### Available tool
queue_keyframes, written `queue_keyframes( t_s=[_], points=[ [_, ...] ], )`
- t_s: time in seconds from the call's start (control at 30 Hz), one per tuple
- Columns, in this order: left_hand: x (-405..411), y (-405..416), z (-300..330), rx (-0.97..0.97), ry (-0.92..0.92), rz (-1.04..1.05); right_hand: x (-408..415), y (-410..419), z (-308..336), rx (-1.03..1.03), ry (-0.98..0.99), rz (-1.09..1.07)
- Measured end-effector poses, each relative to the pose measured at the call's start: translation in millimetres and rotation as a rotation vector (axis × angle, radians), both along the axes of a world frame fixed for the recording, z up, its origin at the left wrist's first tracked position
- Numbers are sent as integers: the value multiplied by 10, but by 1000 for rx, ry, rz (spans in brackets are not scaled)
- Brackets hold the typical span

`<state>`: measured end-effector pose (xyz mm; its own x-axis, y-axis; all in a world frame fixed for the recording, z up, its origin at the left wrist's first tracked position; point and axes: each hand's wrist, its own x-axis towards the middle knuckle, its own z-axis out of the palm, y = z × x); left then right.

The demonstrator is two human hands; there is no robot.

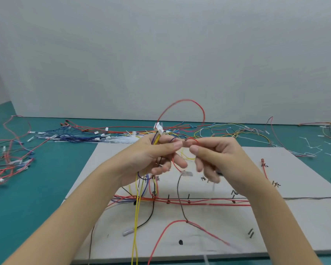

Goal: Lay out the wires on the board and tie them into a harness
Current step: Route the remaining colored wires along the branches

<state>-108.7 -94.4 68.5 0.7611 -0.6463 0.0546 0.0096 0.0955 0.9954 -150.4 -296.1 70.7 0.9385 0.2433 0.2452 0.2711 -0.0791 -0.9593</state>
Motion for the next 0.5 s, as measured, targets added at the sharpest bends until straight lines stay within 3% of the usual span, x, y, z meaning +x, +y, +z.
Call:
queue_keyframes(
  t_s=[0.13,0.27,0.33,0.43,0.5],
  points=[
    [53,55,7,-40,67,45,7,-90,36,119,29,-28],
    [93,103,25,-85,166,42,-42,-197,37,66,14,67],
    [115,90,15,-15,127,113,-66,-286,39,4,-6,244],
    [123,67,-3,34,82,186,-126,-326,81,-227,24,686],
    [112,71,0,9,88,137,-120,-279,97,-234,30,624]
  ],
)
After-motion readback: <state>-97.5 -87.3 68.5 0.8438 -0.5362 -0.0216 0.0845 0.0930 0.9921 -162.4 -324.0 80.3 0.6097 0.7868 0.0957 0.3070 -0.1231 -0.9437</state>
